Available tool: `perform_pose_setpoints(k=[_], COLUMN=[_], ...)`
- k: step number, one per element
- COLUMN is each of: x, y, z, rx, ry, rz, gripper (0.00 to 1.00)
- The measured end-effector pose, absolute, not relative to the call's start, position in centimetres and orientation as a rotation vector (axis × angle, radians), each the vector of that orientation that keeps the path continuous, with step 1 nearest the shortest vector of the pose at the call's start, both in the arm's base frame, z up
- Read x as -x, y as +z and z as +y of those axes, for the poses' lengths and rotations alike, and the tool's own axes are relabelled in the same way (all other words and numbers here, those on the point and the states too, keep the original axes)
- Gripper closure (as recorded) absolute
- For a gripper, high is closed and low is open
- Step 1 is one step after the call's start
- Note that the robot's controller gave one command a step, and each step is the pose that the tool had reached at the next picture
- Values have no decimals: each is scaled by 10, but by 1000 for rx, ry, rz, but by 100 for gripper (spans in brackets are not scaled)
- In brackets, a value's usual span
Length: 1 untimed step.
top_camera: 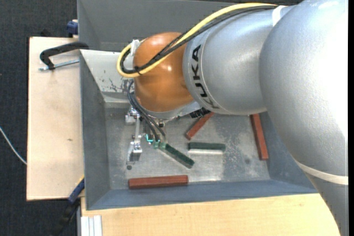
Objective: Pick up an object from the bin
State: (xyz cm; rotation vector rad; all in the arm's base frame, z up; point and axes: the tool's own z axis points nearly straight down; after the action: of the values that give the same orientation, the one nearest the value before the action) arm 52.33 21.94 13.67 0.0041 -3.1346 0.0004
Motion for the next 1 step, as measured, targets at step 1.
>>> perform_pose_setpoints(k=[1], x=[-526], y=[141], z=[219], rx=[0], ry=[-3], rz=[-3142], gripper=[0])
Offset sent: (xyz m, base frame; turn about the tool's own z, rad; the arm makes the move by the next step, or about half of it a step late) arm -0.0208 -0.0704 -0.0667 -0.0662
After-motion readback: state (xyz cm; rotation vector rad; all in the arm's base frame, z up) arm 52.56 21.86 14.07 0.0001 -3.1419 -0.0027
